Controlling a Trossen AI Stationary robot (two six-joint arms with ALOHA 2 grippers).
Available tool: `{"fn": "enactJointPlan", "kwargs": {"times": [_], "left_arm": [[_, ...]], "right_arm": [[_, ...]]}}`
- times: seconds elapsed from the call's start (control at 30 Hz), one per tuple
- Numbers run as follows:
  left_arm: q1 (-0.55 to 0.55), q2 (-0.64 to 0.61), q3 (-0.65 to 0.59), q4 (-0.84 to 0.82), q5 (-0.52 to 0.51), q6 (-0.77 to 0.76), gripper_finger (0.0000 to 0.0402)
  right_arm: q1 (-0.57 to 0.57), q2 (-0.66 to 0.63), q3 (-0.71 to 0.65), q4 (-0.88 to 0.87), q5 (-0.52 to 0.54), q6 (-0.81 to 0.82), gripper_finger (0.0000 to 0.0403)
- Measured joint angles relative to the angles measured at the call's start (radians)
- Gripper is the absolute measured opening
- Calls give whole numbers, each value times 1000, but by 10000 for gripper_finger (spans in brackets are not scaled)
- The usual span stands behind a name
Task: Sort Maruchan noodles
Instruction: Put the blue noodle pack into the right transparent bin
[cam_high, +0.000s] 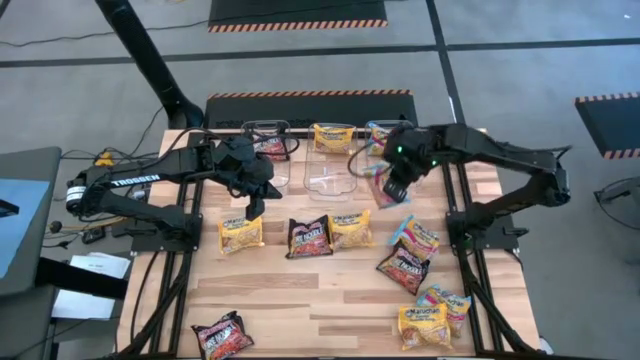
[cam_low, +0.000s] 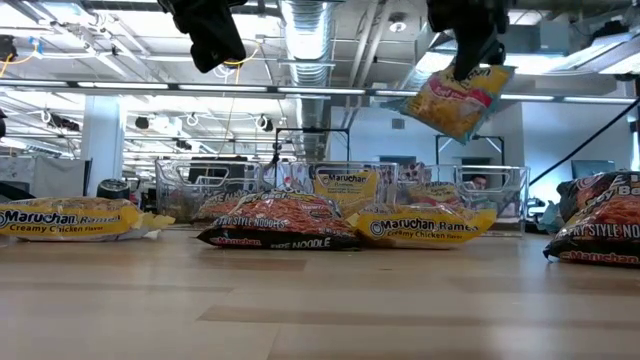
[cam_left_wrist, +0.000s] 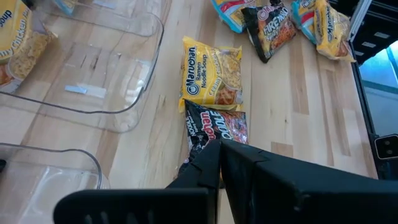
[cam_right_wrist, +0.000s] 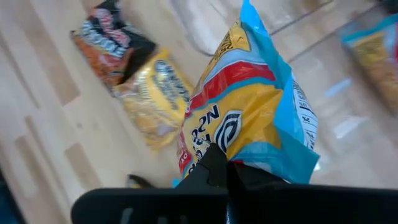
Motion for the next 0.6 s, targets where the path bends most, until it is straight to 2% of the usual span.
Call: {"fn": "enactJointPlan", "kwargs": {"times": [0.6], "left_arm": [[84, 0, 0, 0, 0, -83, 0]], "right_arm": [[-380, 53, 1, -23, -20, -543, 3]]}}
